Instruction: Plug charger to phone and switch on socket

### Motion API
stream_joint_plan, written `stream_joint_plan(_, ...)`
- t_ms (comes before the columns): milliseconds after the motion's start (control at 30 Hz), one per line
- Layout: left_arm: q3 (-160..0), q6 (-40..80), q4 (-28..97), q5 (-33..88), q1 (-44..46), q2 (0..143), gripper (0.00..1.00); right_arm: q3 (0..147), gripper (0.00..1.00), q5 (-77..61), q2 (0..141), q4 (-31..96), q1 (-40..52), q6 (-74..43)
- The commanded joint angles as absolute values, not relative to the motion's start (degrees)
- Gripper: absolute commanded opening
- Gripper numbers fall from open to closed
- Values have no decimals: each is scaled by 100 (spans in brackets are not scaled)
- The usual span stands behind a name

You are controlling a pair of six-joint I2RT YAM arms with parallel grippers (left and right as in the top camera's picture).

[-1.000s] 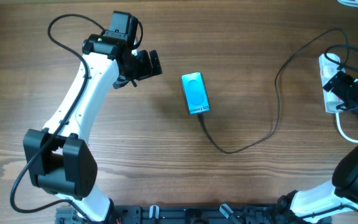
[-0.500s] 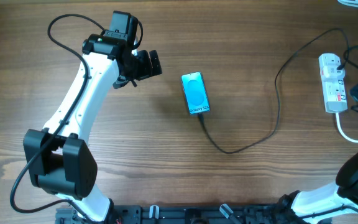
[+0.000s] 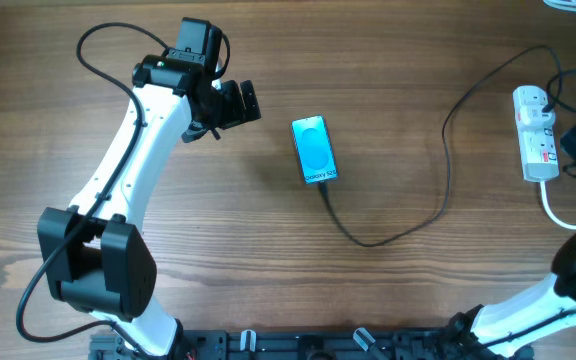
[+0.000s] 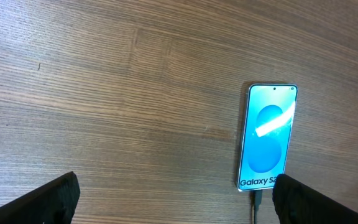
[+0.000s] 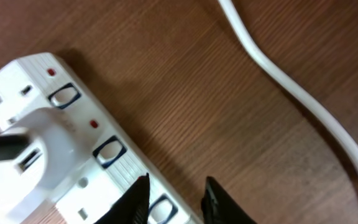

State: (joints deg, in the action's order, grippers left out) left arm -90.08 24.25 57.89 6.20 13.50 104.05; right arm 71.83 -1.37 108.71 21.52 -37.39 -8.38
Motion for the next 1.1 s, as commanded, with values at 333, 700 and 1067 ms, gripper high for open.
stream_joint_plan(333, -8995, 2331, 5791, 548, 1339, 10427, 100, 7192, 33, -888, 11662, 1503, -3736, -294)
stream_joint_plan(700, -8995, 2331, 5791, 548, 1339, 10427, 100, 7192, 35, -1448, 11697, 1437, -3736, -145)
stream_joint_plan(1067, -8995, 2331, 5791, 548, 1339, 10427, 100, 7192, 40, -1146, 11697, 1125, -3736, -169)
